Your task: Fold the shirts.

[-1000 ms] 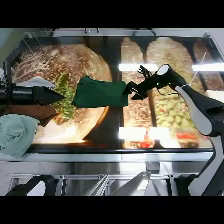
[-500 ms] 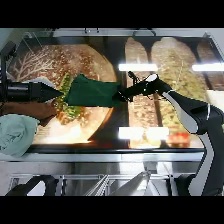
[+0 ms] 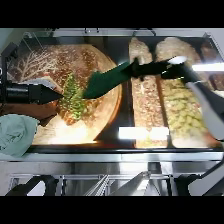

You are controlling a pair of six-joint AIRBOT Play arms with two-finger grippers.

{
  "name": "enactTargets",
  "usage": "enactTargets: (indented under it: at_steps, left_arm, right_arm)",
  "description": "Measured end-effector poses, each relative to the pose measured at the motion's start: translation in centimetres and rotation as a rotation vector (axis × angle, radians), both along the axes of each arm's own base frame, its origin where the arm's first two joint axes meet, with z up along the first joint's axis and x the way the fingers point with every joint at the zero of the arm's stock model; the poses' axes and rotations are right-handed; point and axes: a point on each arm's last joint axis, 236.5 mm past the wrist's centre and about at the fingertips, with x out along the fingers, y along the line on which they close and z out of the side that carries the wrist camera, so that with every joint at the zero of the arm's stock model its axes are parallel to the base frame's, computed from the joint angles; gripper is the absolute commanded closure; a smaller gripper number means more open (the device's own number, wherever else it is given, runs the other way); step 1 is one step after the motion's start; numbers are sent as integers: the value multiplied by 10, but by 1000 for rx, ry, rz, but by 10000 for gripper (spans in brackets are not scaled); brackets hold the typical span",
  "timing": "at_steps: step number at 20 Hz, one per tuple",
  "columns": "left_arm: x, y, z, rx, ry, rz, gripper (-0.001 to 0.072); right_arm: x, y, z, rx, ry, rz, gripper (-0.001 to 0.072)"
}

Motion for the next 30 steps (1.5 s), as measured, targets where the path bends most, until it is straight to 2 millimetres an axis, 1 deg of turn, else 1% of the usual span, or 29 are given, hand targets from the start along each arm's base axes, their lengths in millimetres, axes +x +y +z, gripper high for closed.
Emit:
enactTargets:
  at_steps: [1, 2, 3, 4, 5, 6, 7, 9, 10, 11, 12, 13, 15, 17, 18, 20, 22, 23, 24, 25, 27, 29, 30]
  left_arm:
    - [-1, 0, -2, -1, 6, -1, 682]
    - [-2, 0, -4, -3, 12, -2, 682]
    - [-3, -1, -7, -4, 20, -2, 682]
    - [-3, -1, -10, -5, 28, 0, 682]
    - [-4, -1, -13, -7, 34, -1, 682]
    - [-6, -1, -16, -8, 43, -2, 682]
    - [-7, -1, -20, -10, 52, -3, 682]
    - [-10, -2, -26, -15, 72, -2, 682]
    - [-10, -2, -29, -16, 81, 0, 682]
    - [-11, -2, -31, -17, 88, 0, 682]
    - [-13, -3, -34, -19, 96, -1, 682]
    - [-13, -3, -35, -20, 100, -2, 682]
    - [-15, -5, -36, -22, 106, -7, 682]
    - [-18, -10, -37, -23, 114, -18, 682]
    - [-19, -13, -37, -23, 114, -30, 682]
    - [-22, -20, -38, -22, 114, -48, 682]
    - [-22, -28, -38, -19, 104, -62, 682]
    - [-22, -32, -38, -17, 99, -69, 682]
    - [-23, -35, -38, -16, 96, -76, 681]
    - [-23, -38, -38, -15, 93, -82, 682]
    - [-25, -41, -38, -14, 93, -89, 682]
    - [-25, -42, -38, -14, 92, -93, 682]
    - [-26, -43, -38, -13, 92, -96, 682]
  right_arm:
    - [12, -39, 25, 1, -18, -85, 691]
    - [18, -79, 44, -12, -24, -166, 691]
    - [20, -126, 59, -40, -17, -257, 691]
    - [16, -174, 68, -82, 5, -345, 691]
    - [7, -219, 73, -133, 36, -424, 691]
    - [-8, -261, 73, -195, 77, -498, 691]
    - [-28, -304, 69, -273, 132, -568, 691]
    - [-78, -379, 54, -436, 263, -688, 690]
    - [-105, -410, 44, -509, 335, -734, 691]
    - [-134, -437, 32, -572, 418, -767, 690]
    - [-162, -461, 22, -619, 495, -799, 690]
    - [-188, -480, 12, -653, 559, -821, 690]
    - [-232, -506, -7, -685, 668, -851, 690]
    - [-267, -522, -21, -691, 755, -875, 690]
    - [-280, -527, -27, -691, 787, -881, 690]
    - [-303, -530, -39, -684, 843, -872, 690]
    - [-318, -526, -54, -670, 891, -848, 676]
    - [-324, -522, -62, -661, 914, -833, 514]
    - [-331, -518, -70, -652, 939, -815, 225]
    - [-336, -514, -77, -645, 962, -801, 139]
    - [-341, -510, -87, -631, 985, -786, 139]
    - [-340, -509, -88, -626, 987, -783, 141]
    - [-336, -510, -86, -620, 974, -788, 151]
